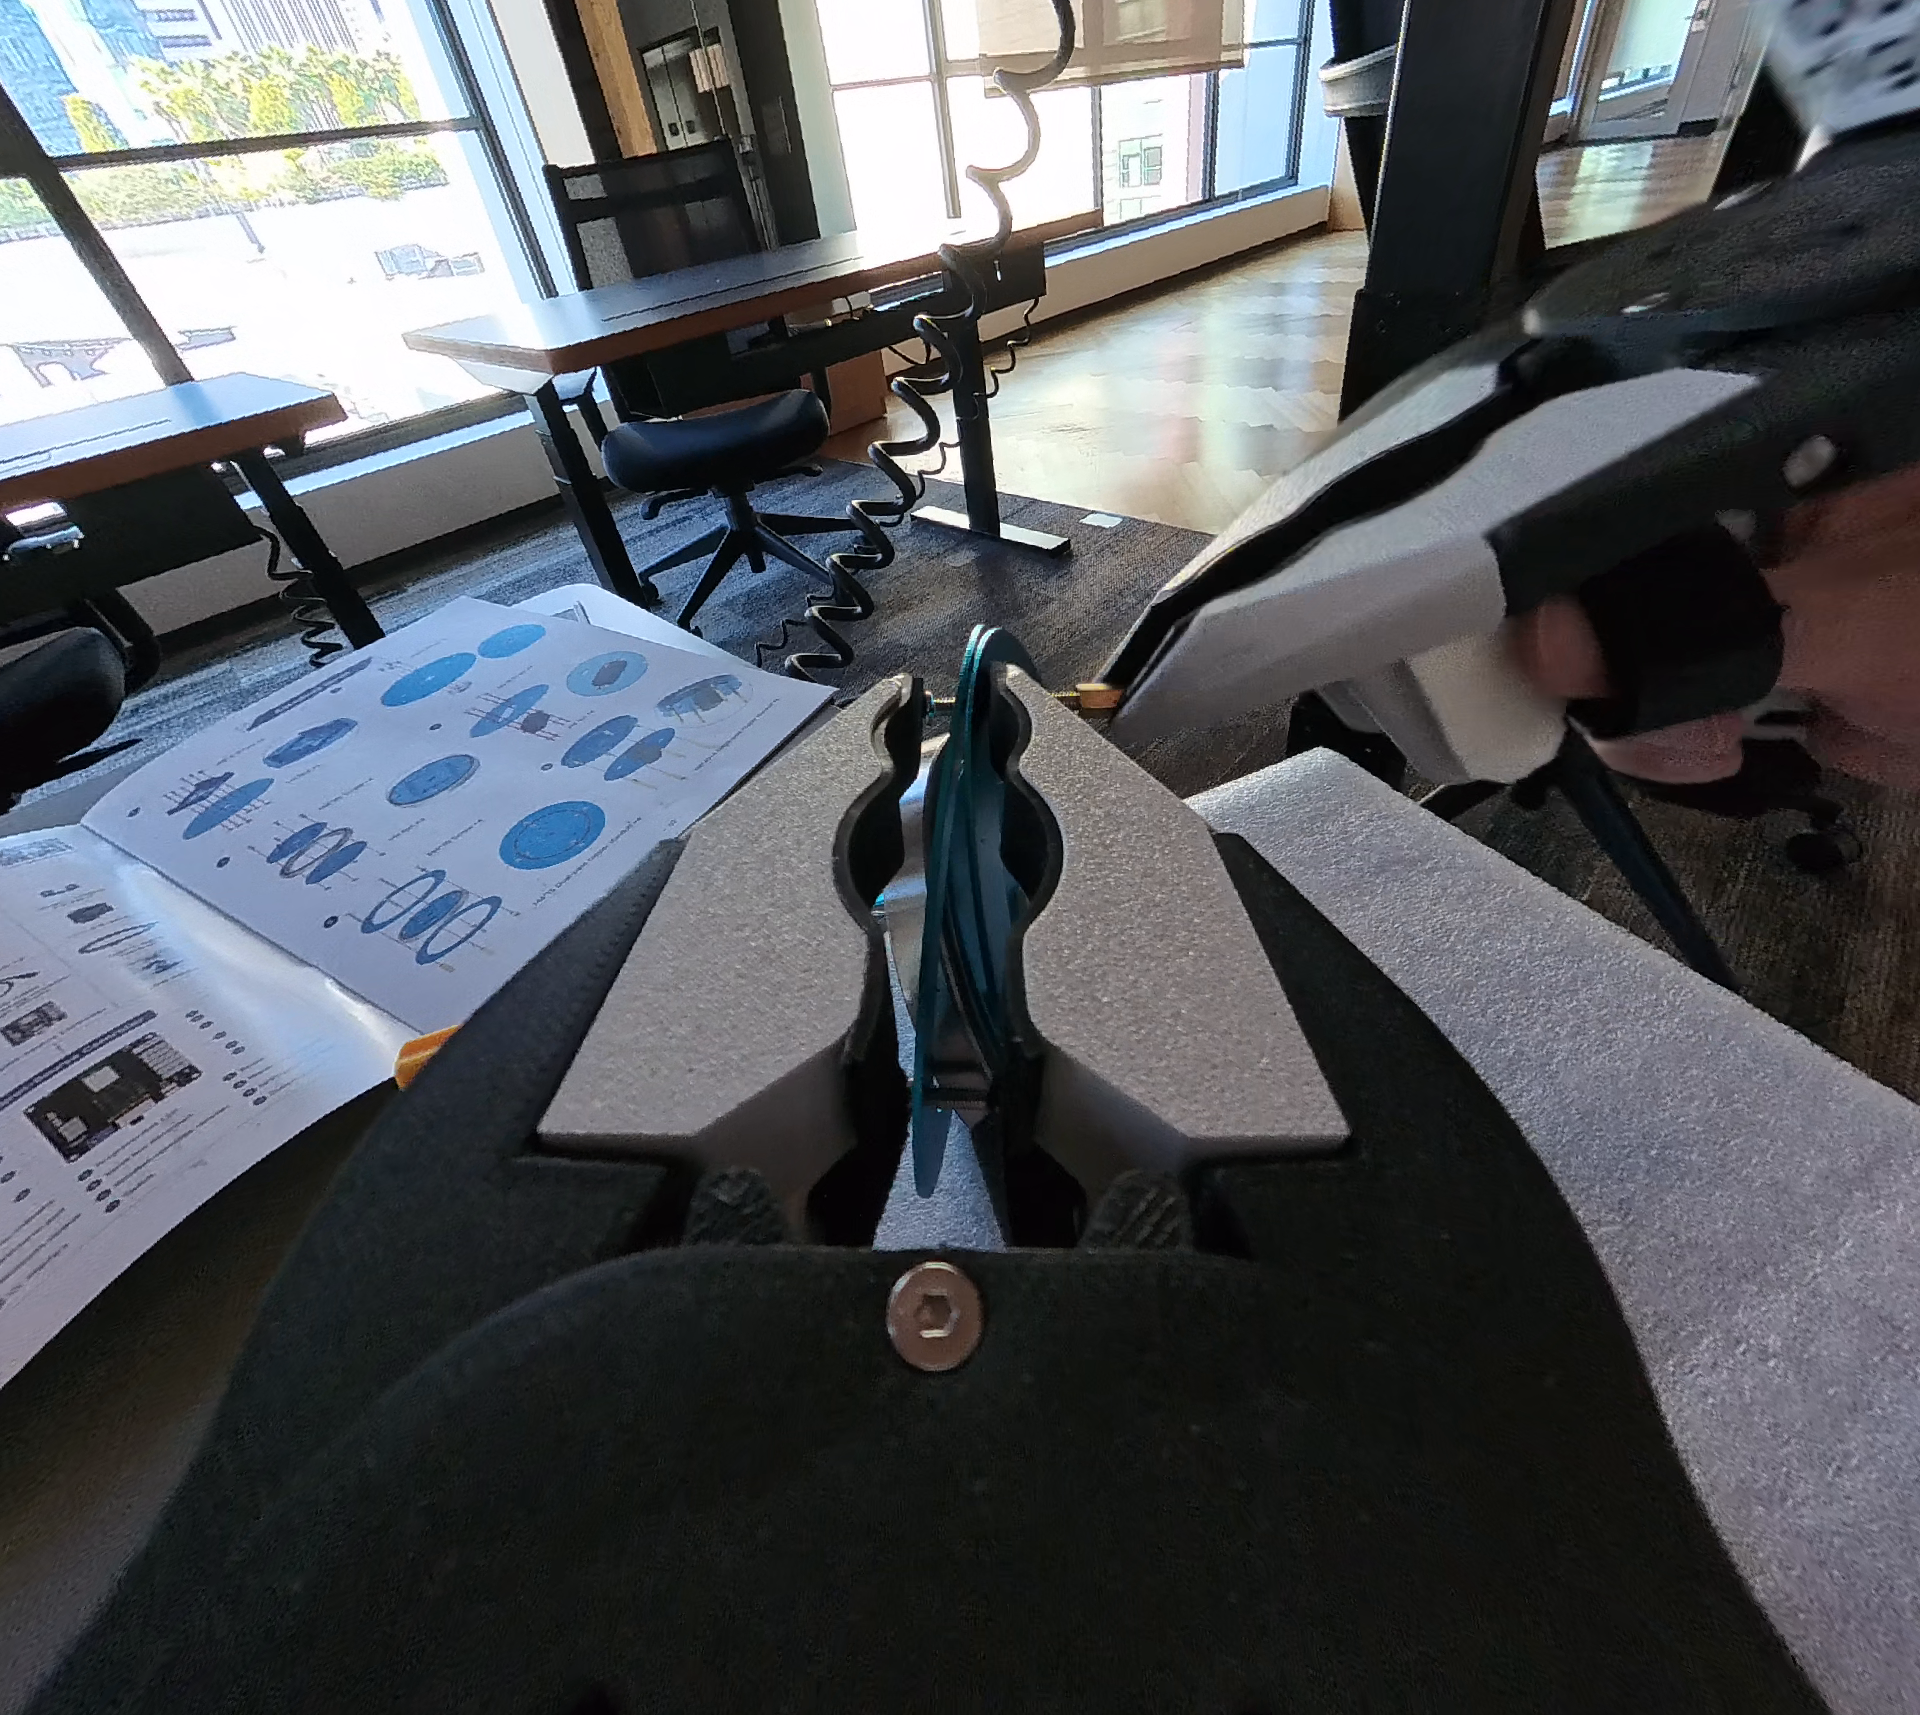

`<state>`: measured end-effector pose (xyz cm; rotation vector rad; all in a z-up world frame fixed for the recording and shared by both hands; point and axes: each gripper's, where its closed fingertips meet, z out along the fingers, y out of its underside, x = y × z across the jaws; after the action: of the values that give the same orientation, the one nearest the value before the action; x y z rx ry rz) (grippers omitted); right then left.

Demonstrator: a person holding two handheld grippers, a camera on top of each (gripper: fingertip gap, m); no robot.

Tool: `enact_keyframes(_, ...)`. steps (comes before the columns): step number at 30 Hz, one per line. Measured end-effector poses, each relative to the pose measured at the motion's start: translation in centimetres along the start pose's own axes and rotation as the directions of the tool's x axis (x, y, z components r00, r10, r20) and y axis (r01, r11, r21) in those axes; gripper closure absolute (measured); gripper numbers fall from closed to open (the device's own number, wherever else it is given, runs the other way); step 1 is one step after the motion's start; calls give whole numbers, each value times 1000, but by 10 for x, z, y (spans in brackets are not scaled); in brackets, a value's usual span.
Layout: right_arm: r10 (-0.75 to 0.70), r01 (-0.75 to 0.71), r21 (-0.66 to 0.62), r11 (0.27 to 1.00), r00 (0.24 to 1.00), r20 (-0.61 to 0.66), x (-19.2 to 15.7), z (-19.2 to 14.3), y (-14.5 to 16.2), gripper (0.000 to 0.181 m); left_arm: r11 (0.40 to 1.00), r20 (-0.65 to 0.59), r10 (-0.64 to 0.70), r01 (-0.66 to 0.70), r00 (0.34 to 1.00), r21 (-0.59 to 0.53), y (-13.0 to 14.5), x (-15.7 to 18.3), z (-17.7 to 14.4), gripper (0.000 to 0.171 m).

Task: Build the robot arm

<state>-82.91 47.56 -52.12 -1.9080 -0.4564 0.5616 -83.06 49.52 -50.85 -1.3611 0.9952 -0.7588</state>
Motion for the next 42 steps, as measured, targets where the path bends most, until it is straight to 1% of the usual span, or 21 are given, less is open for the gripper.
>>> enact_keyframes(2,355,-364,7,932,914,194,-2,-1,0,177,1000,2,7,-7,1000,3,0,0,0,161)
enact_keyframes(4,695,-731,-102,675,583,421,-3,-1,1,177,1000,0,8,-8,1000,3,0,0,1,161)
enact_keyframes(5,775,-830,-185,527,380,504,-4,-2,0,177,1000,-1,8,-8,1000,3,0,1,1,161)
enact_keyframes(6,787,-862,-231,451,262,558,-5,-2,1,177,1000,-1,11,-11,1000,1,0,1,1,161)
enact_keyframes(7,766,-861,-219,459,258,588,-7,-1,1,176,1000,-3,15,-15,1000,0,0,1,1,161)
enact_keyframes(8,725,-833,-158,531,349,594,-7,-1,2,175,1000,-6,17,-17,1000,0,0,2,1,161)
enact_keyframes(9,640,-753,-57,655,513,572,-7,-2,1,175,1000,-7,18,-18,1000,-1,0,2,1,161)
enact_keyframes(11,301,-390,165,906,867,396,-5,-6,1,161,1000,-4,23,-23,1000,-4,0,1,1,161)
enact_keyframes(13,-70,36,238,971,989,134,1,-9,4,155,1000,-7,16,-16,1000,-7,0,1,0,161)
enact_keyframes(15,-323,323,182,929,946,-29,0,-10,5,155,1000,-3,24,-24,1000,-10,0,1,0,161)
enact_keyframes(18,-518,541,105,834,835,-184,-4,-5,2,156,999,-1,30,-30,1000,-12,0,1,0,161)
enact_keyframes(21,-550,583,89,808,799,-241,-4,1,0,174,1000,-3,26,-26,1000,-15,0,0,-1,161)
enact_keyframes(26,-465,497,137,857,860,-210,-5,3,-2,176,1000,1,28,-27,1000,-14,0,0,-1,161)
enact_keyframes(28,-288,308,190,932,949,-126,-5,5,-3,177,1000,6,24,-24,1000,-14,0,-2,-1,161)
enact_keyframes(30,102,-124,252,960,990,98,-6,7,-2,177,1000,10,17,-17,1000,-13,1,-3,-1,161)
enact_keyframes(32,460,-550,197,812,810,363,-8,7,-2,176,1000,10,13,-13,1000,-13,1,-4,-1,161)
enact_keyframes(33,541,-657,155,738,713,445,-9,7,-2,176,1000,8,15,-15,1000,-13,1,-3,-1,161)
enact_keyframes(34,533,-660,161,734,707,466,-9,6,-1,176,1000,4,19,-19,1000,-13,0,-2,-1,161)
enact_keyframes(38,68,-92,334,938,994,83,-3,1,0,155,999,1,30,-30,1000,-14,0,0,0,161)
enact_keyframes(40,-177,190,328,925,982,-68,-10,-1,-7,161,1000,-2,22,-23,1000,-13,0,-1,0,161)
enact_keyframes(42,-298,329,248,911,942,-157,-9,6,-6,167,1000,-1,25,-25,1000,-12,0,-1,-1,161)
